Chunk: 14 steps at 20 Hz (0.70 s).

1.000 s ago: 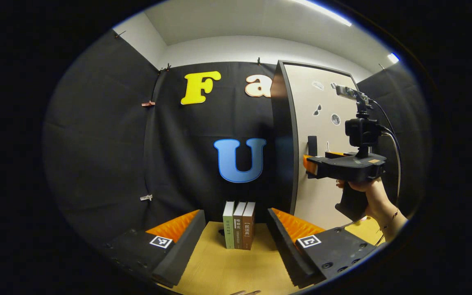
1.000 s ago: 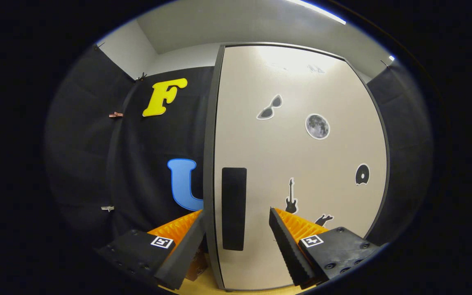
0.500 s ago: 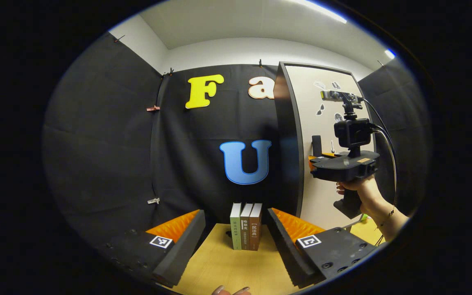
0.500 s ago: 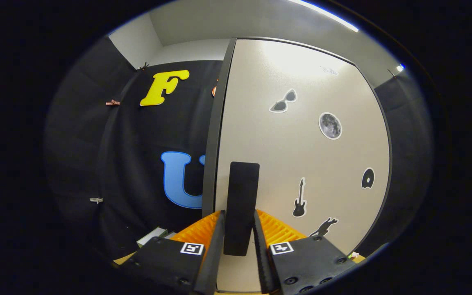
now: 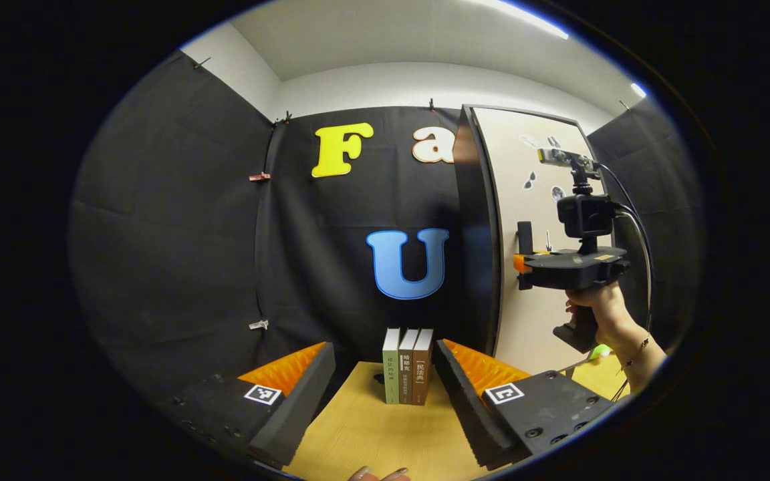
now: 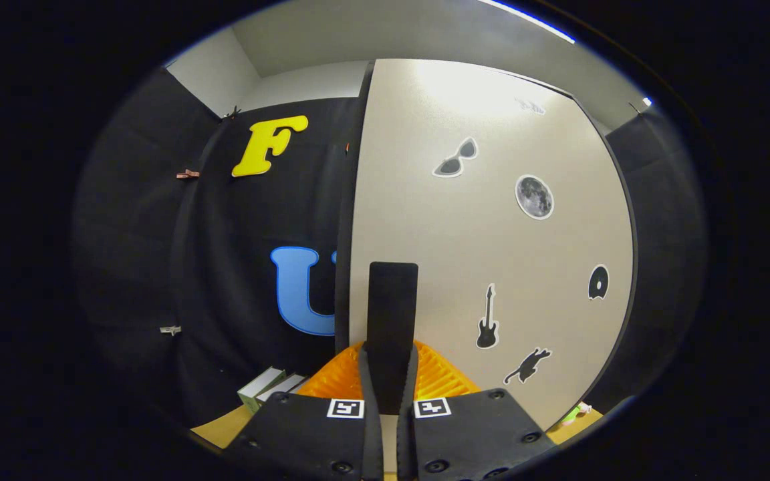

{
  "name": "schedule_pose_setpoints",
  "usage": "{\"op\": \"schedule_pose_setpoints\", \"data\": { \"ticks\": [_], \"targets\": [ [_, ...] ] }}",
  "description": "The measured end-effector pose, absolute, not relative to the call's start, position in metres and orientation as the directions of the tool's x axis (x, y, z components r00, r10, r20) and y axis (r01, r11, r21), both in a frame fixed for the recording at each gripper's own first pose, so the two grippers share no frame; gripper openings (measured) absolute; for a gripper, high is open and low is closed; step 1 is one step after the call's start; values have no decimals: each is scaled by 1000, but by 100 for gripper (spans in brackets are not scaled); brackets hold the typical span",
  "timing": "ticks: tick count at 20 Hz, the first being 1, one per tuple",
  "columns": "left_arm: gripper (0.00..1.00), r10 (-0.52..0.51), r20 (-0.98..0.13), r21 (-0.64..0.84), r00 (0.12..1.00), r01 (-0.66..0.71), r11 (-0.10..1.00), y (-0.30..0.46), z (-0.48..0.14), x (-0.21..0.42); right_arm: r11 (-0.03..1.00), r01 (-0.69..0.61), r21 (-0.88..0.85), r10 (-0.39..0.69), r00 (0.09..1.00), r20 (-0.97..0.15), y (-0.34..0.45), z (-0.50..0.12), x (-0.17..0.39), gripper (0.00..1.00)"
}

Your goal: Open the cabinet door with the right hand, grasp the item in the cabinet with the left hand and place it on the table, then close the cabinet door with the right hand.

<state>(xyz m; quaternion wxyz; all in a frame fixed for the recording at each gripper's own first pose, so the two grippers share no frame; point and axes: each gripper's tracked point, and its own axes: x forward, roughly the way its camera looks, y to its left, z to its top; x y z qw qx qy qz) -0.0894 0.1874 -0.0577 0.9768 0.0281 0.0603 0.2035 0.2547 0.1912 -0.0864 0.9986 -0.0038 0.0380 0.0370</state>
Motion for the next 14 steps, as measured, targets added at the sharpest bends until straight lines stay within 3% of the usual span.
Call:
{"op": "schedule_pose_setpoints", "data": {
  "ticks": [14],
  "targets": [
    [95,313,-89,73,946,-307,949,151,-47,-74,978,-209,9,209,971,-116,167,-72,168,12]
  ]
}}
